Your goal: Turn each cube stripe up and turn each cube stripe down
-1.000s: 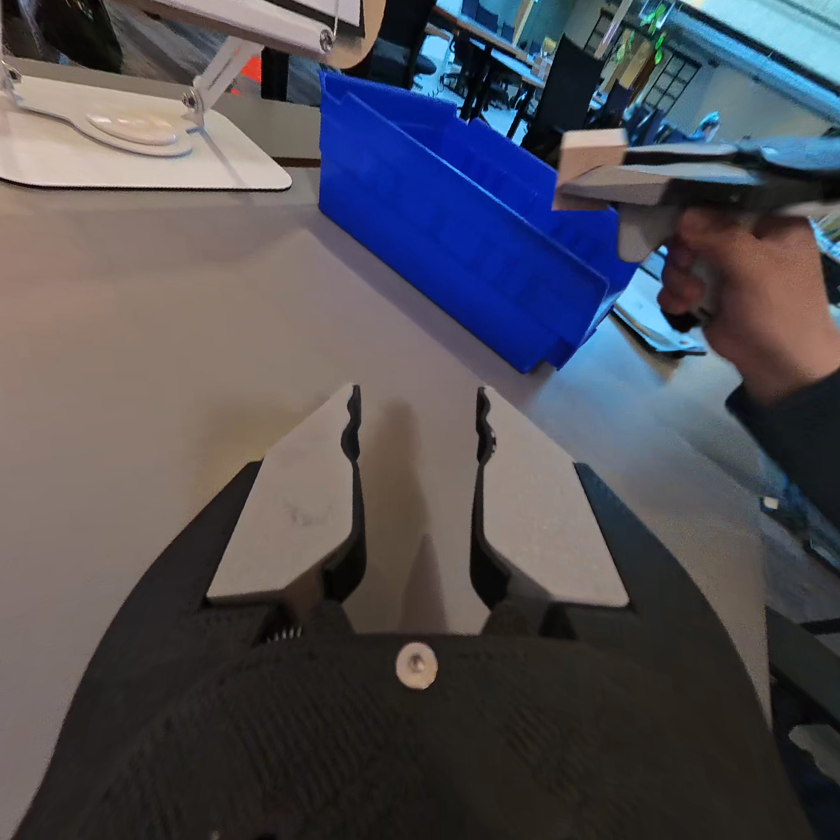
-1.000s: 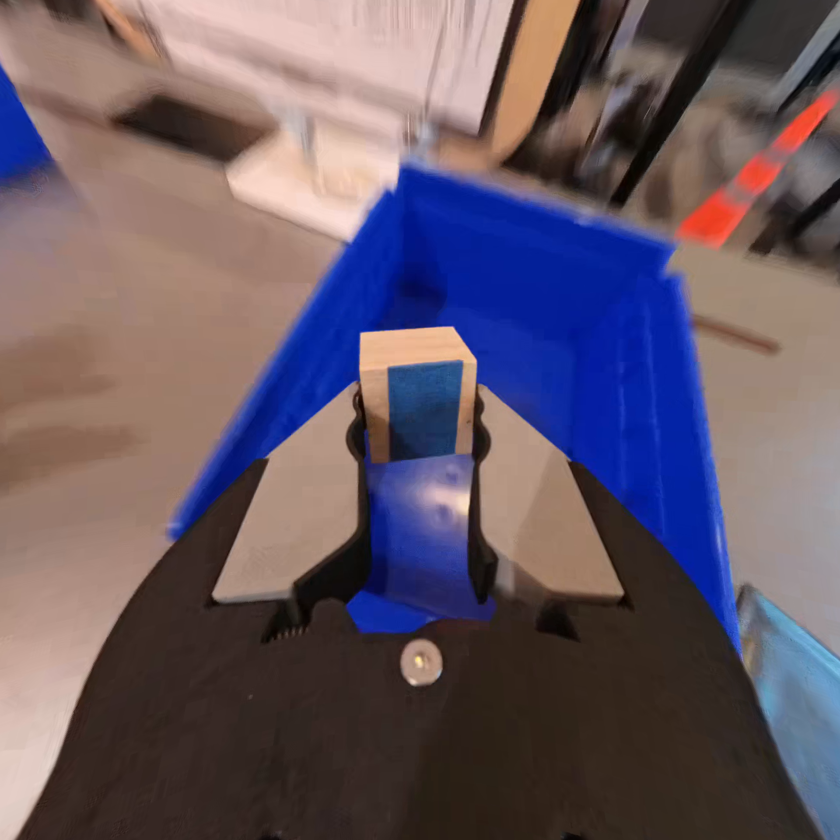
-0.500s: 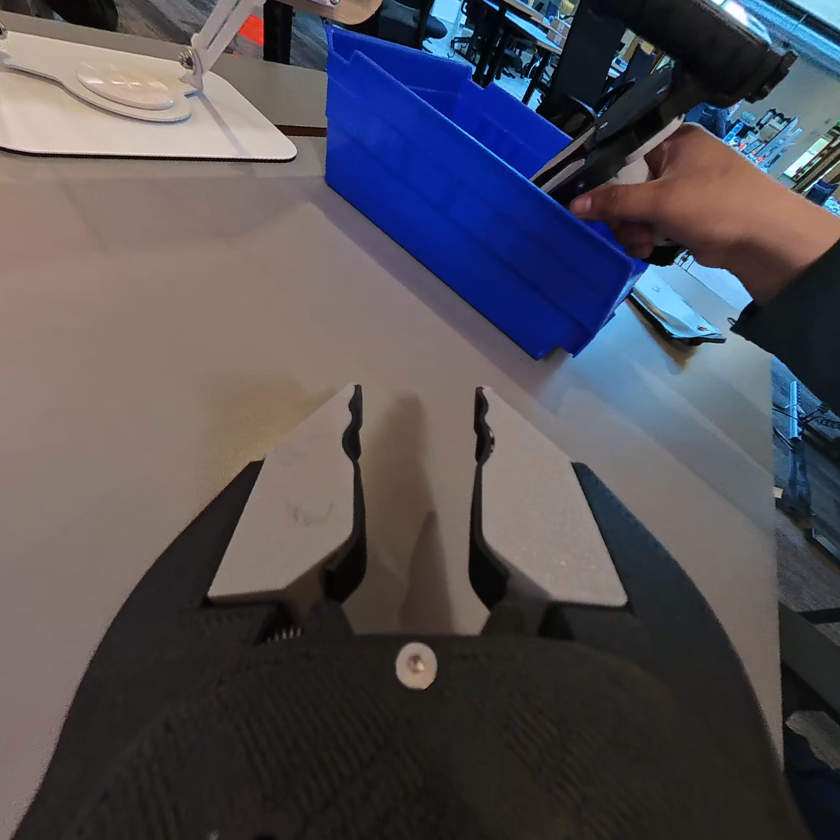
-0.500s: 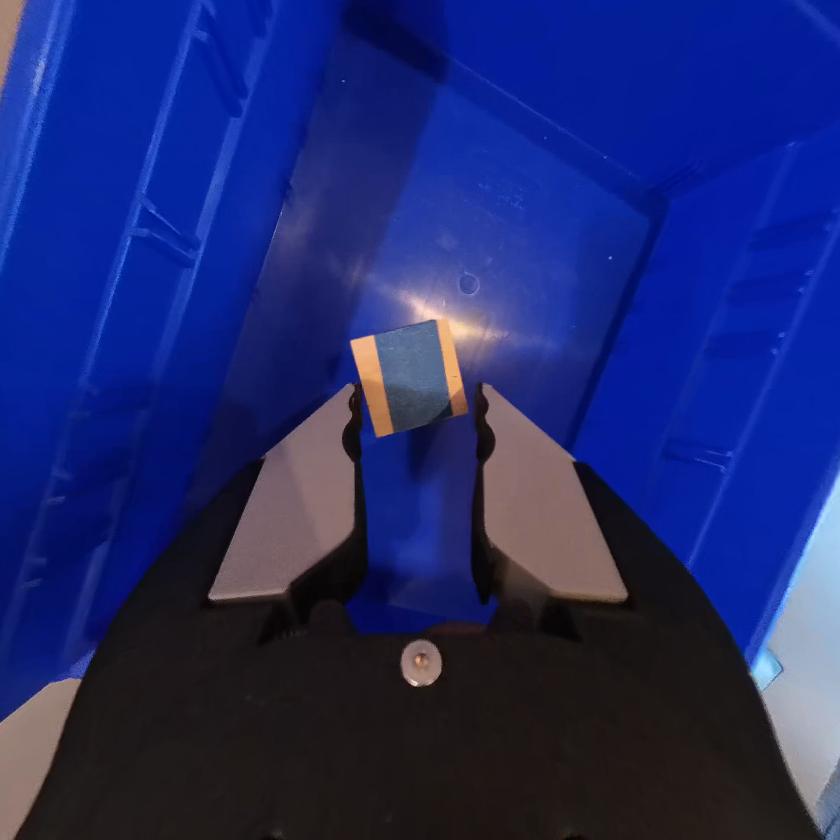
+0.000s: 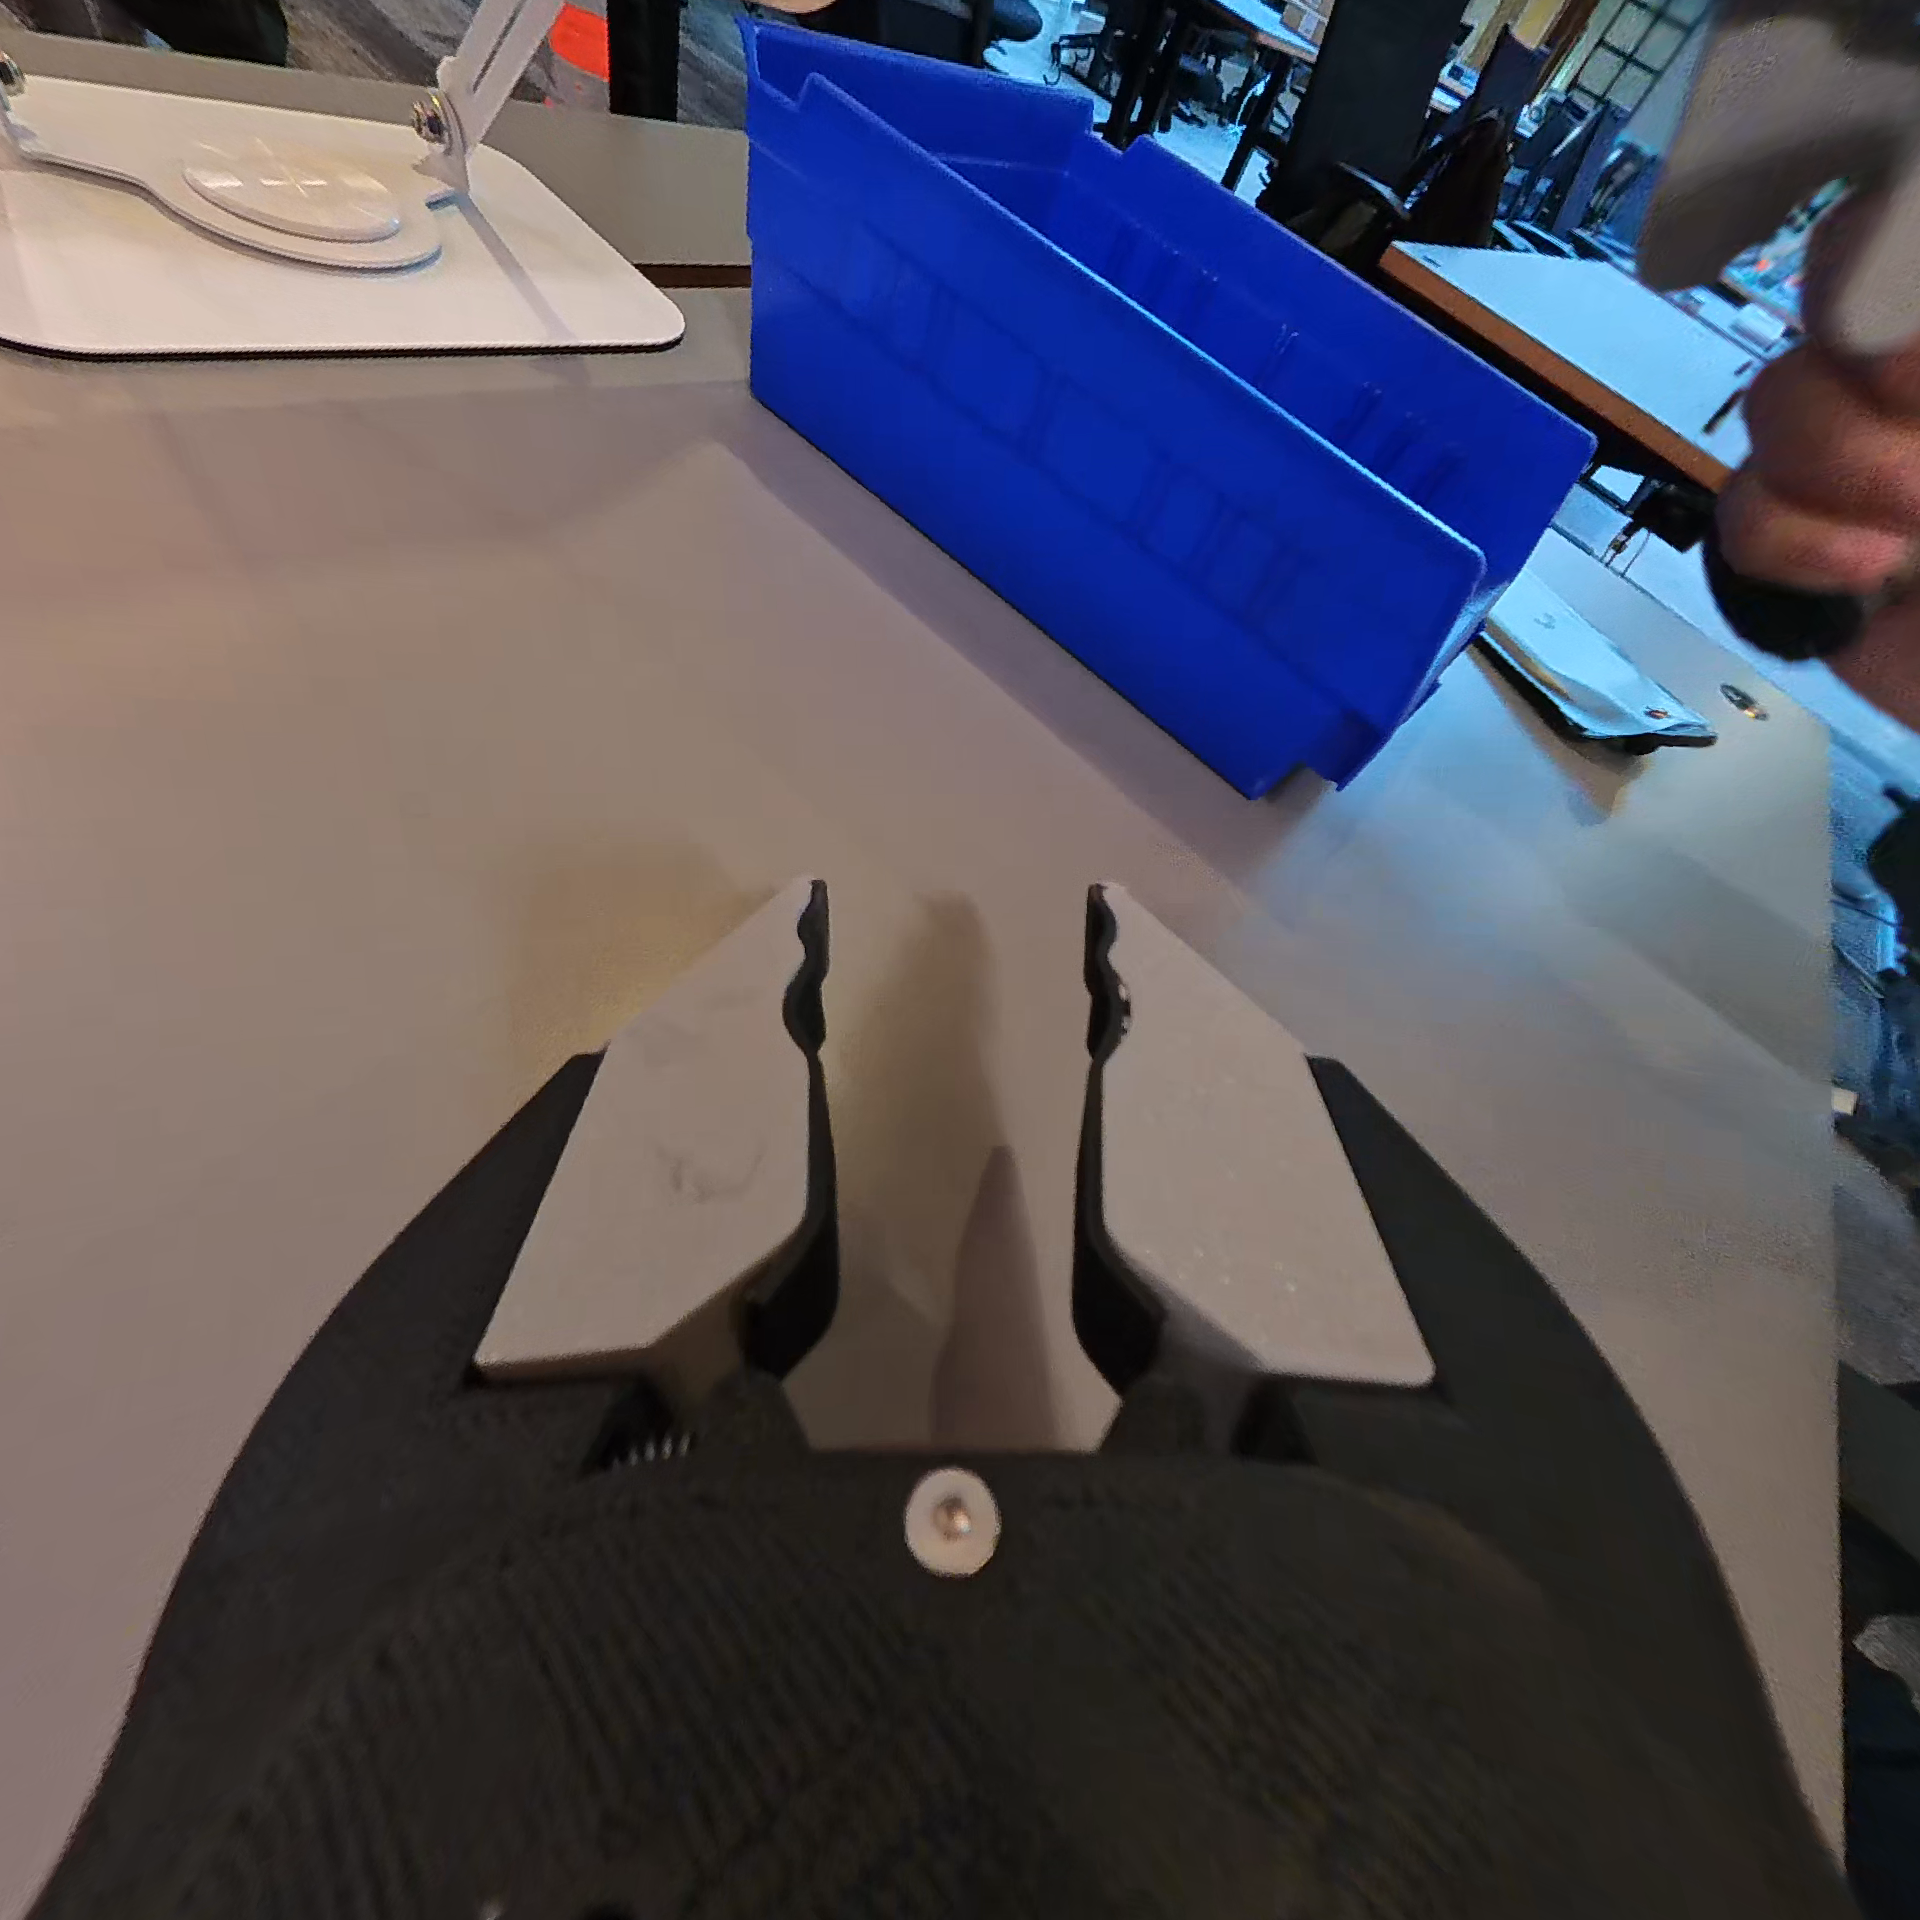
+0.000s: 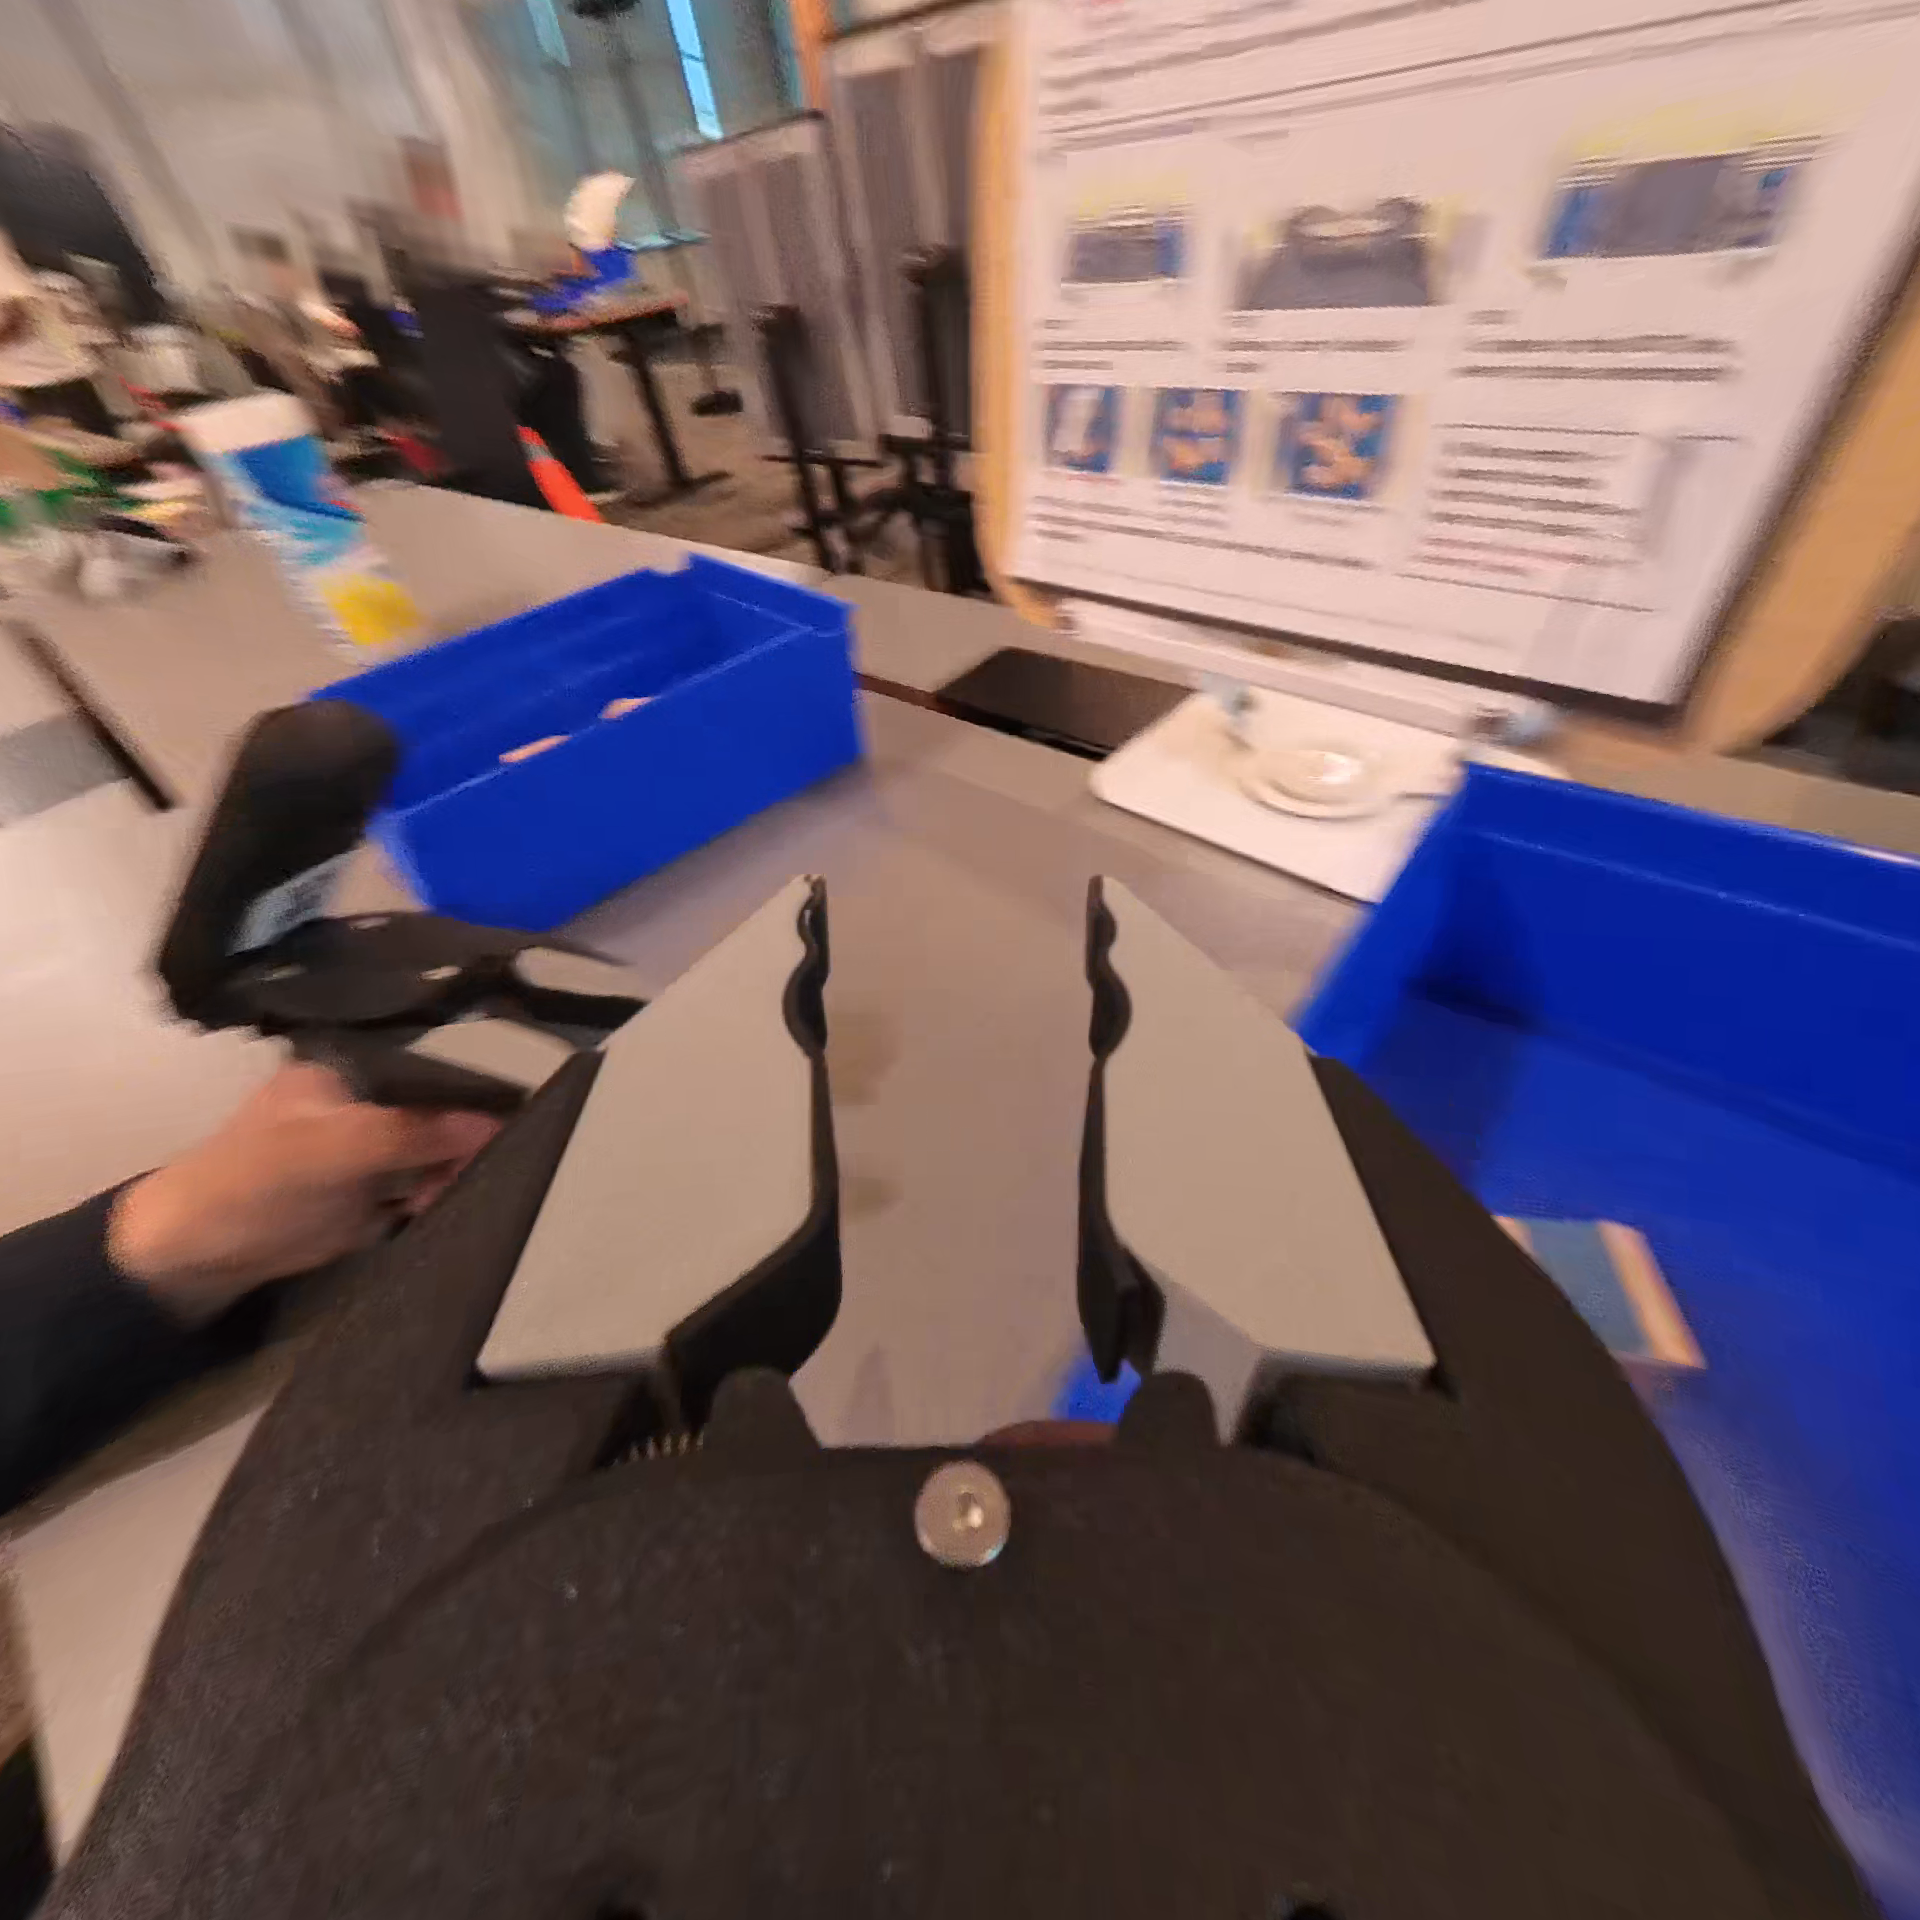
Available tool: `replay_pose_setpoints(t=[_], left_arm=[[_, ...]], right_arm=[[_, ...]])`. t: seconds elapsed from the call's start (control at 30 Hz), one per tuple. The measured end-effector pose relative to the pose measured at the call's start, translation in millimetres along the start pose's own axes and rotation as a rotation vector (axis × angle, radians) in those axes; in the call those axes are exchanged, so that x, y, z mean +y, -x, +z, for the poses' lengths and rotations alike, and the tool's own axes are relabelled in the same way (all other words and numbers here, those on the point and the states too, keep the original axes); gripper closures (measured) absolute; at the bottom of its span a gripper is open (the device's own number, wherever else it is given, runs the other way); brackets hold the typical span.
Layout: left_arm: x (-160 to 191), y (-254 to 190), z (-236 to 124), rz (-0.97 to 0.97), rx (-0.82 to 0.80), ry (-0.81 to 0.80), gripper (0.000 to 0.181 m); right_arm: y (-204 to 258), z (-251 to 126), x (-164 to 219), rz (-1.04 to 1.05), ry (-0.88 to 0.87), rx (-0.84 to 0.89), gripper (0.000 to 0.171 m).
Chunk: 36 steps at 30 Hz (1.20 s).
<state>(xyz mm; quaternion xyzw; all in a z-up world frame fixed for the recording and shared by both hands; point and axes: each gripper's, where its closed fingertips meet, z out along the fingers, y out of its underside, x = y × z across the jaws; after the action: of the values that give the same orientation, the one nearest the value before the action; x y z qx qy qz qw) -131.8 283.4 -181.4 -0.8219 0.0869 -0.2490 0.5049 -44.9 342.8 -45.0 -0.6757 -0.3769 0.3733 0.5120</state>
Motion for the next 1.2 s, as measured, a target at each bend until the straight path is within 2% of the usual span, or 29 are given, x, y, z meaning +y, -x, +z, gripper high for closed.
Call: replay_pose_setpoints(t=[0.1, 0.2, 0.4, 0.53, 0.63, 0.7, 0.77, 0.83, 1.0, 1.2], left_arm=[[0, 2, -2, -0.005, -0.010, -0.004, 0.134], [-2, 6, -6, -0.002, -0.029, -0.021, 0.134], [6, 10, -27, 0.006, -0.084, -0.016, 0.133], [-1, -9, -78, 0.046, -0.072, -0.079, 0.132], [-31, -7, -134, 0.072, -0.133, -0.146, 0.132], [-58, 15, -172, 0.095, -0.232, -0.171, 0.130], [-80, 60, -206, 0.115, -0.389, -0.161, 0.129], [-88, 108, -224, 0.086, -0.485, -0.092, 0.124], [-60, 190, -217, -0.002, -0.559, 0.141, 0.130], [-8, 233, -195, -0.048, -0.617, 0.376, 0.127]], right_arm=[[60, 19, 28, -0.008, 0.024, -0.143, 0.124], [99, 44, 59, -0.031, 0.056, -0.228, 0.124], [101, 69, 88, -0.160, 0.014, -0.148, 0.127], [99, 63, 102, -0.223, 0.053, -0.129, 0.126], [101, 61, 99, -0.212, 0.043, -0.132, 0.126], [106, 59, 93, -0.181, 0.023, -0.154, 0.125], [109, 57, 90, -0.166, 0.008, -0.164, 0.125], [109, 56, 91, -0.167, 0.008, -0.163, 0.125], [110, 55, 91, -0.165, 0.004, -0.159, 0.125], [109, 55, 94, -0.159, 0.015, -0.160, 0.125]])
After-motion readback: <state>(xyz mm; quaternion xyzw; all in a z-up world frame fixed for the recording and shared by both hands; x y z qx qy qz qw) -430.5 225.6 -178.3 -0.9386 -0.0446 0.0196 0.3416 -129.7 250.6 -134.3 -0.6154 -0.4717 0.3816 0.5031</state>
